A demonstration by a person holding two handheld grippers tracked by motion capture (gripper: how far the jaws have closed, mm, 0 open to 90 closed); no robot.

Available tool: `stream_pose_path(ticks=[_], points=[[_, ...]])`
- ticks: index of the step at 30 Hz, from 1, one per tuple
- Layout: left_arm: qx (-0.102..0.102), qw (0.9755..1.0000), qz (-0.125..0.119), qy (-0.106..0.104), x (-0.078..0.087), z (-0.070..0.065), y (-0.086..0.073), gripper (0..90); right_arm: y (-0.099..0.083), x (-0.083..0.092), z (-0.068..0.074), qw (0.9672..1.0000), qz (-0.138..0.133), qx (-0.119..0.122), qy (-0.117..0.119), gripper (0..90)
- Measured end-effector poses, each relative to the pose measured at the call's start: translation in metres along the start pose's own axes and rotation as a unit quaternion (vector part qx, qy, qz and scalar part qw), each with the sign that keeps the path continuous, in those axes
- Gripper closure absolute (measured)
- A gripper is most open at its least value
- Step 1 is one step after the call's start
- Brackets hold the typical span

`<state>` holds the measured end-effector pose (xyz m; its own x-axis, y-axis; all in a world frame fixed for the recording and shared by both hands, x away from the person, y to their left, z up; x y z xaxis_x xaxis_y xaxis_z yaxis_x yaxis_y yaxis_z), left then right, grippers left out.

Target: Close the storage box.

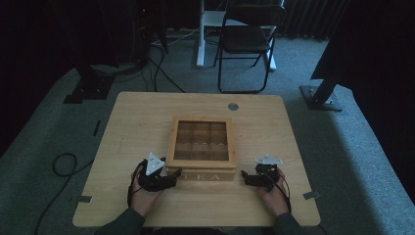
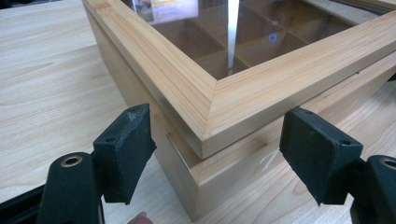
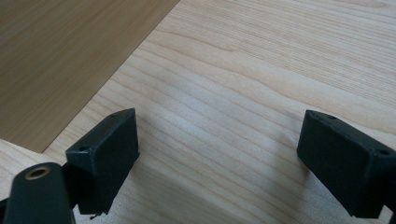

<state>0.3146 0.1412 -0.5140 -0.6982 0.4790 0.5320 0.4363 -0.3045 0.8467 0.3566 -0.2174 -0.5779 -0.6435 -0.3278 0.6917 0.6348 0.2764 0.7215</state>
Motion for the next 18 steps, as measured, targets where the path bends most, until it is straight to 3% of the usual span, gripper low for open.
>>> stream_pose_path(ticks=[9,13,18], points=[[0.001,0.9998,0.017,0.005,0.0,-0.001,-0.006,26.1,0.0,0.0,0.0,1.0,0.0,-0.001,0.0,12.2],[0.012,0.9998,-0.012,0.004,0.006,0.002,-0.002,26.4,0.0,0.0,0.0,1.0,0.0,0.0,0.001,12.2],[0.038,0.9991,-0.016,0.006,0.01,0.012,-0.003,26.5,0.0,0.0,0.0,1.0,0.0,0.001,0.002,12.1]])
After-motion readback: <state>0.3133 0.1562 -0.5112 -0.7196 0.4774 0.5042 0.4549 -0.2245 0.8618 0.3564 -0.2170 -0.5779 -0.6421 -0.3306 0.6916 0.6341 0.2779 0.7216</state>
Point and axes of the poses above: each handheld gripper's, and its own axes: x roughly backward along the jaws, y roughly out of its top, z roughly to its left, the point moved 4 cm from there along -x, roughly forward along the jaws, and after that the axes turned 2 degrees about -x, right-handed, at the moved point
